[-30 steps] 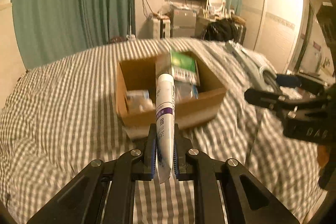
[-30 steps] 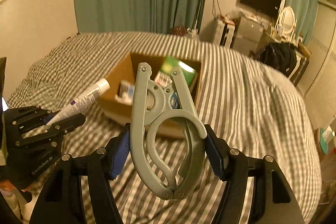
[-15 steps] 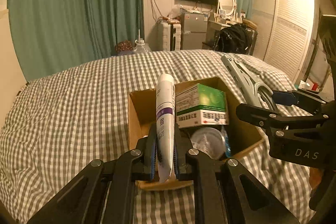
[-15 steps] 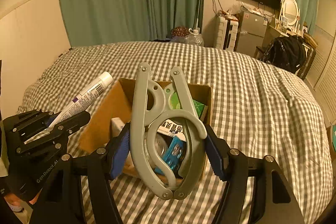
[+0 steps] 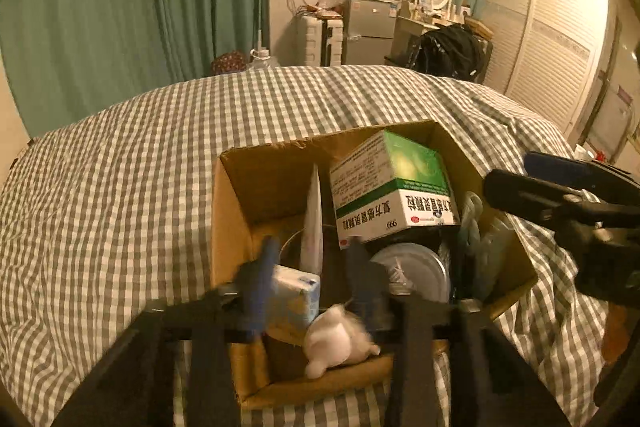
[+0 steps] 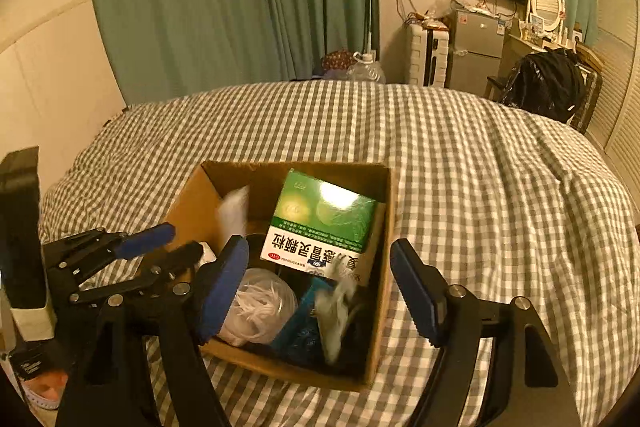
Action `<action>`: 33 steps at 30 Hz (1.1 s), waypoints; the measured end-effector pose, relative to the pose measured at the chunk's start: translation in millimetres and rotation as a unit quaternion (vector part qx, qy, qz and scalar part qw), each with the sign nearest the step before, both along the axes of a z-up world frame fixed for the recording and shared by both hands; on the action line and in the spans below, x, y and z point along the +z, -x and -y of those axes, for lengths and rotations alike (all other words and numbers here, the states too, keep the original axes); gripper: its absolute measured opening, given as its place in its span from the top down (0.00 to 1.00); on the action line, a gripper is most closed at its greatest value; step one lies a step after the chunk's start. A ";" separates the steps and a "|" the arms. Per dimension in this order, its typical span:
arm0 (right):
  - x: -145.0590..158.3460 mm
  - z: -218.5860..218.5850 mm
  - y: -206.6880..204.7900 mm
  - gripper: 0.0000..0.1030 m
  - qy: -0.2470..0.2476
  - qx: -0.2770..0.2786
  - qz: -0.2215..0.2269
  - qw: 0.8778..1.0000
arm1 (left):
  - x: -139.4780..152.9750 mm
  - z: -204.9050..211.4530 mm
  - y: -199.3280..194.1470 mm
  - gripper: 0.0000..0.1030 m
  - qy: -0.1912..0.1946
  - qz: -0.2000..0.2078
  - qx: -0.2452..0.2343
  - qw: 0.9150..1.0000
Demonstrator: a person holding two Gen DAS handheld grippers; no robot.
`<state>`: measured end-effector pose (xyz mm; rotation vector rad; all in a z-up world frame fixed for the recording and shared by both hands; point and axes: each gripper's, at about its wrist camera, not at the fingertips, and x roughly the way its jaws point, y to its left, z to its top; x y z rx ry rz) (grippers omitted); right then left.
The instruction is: Organize objects
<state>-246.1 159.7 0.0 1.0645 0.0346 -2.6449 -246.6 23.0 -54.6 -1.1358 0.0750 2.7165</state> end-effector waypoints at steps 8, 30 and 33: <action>44.4 -15.7 -44.5 0.22 -0.027 -0.019 -0.036 0.999 | 34.4 1.3 -29.6 0.34 0.012 -0.025 0.027 0.999; 113.9 -37.0 -199.2 0.00 -0.024 -0.073 -0.194 0.978 | 112.3 20.4 -165.9 0.12 -0.018 -0.173 0.077 0.982; 95.1 -43.4 -198.3 0.00 -0.021 -0.090 -0.193 0.977 | 107.1 18.2 -179.5 0.10 -0.012 -0.183 0.079 0.980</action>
